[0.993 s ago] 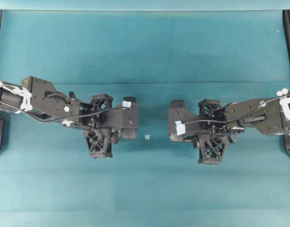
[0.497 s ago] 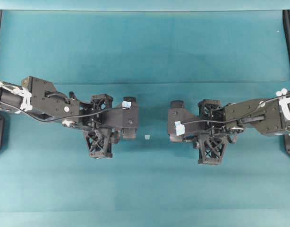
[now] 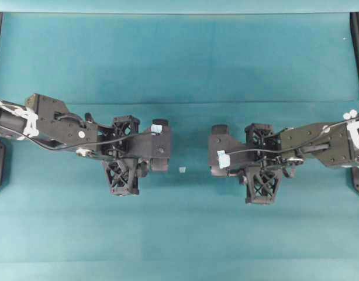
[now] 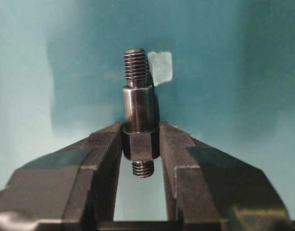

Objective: Insert the washer onto the shaft with both hands.
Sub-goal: 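Lift washer and shaft off the table with both grippers, then bring shaft tip toward washer hole, grippers facing each other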

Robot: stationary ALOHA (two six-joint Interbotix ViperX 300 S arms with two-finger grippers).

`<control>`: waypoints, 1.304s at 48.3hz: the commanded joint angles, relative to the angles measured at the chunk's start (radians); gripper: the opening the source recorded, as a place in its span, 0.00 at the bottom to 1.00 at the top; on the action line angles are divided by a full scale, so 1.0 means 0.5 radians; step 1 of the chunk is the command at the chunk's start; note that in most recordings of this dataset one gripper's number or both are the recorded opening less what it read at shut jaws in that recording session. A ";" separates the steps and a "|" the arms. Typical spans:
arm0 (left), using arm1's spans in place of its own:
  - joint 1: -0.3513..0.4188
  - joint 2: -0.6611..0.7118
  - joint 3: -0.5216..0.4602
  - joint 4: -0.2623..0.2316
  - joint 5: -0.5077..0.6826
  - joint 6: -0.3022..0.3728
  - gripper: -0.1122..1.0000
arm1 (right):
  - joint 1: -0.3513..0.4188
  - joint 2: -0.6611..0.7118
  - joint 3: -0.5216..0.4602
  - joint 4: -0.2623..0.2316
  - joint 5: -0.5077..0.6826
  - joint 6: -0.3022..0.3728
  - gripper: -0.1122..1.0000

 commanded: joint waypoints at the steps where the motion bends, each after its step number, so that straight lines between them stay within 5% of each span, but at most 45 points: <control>1: 0.003 -0.074 -0.015 0.009 -0.009 0.018 0.43 | 0.025 -0.058 0.000 0.012 -0.055 0.009 0.10; 17: 0.000 -0.245 0.049 0.006 -0.147 0.104 0.43 | 0.009 -0.227 0.144 0.012 -0.396 0.181 0.10; 30: -0.043 -0.445 0.334 0.006 -0.727 0.077 0.43 | 0.025 -0.328 0.310 0.012 -0.795 0.224 0.10; 48: -0.049 -0.657 0.632 0.006 -1.365 -0.126 0.43 | 0.028 -0.347 0.377 -0.003 -1.003 0.218 0.10; 63: -0.077 -0.669 0.657 0.006 -1.454 -0.178 0.43 | 0.040 -0.347 0.430 -0.003 -1.289 0.221 0.10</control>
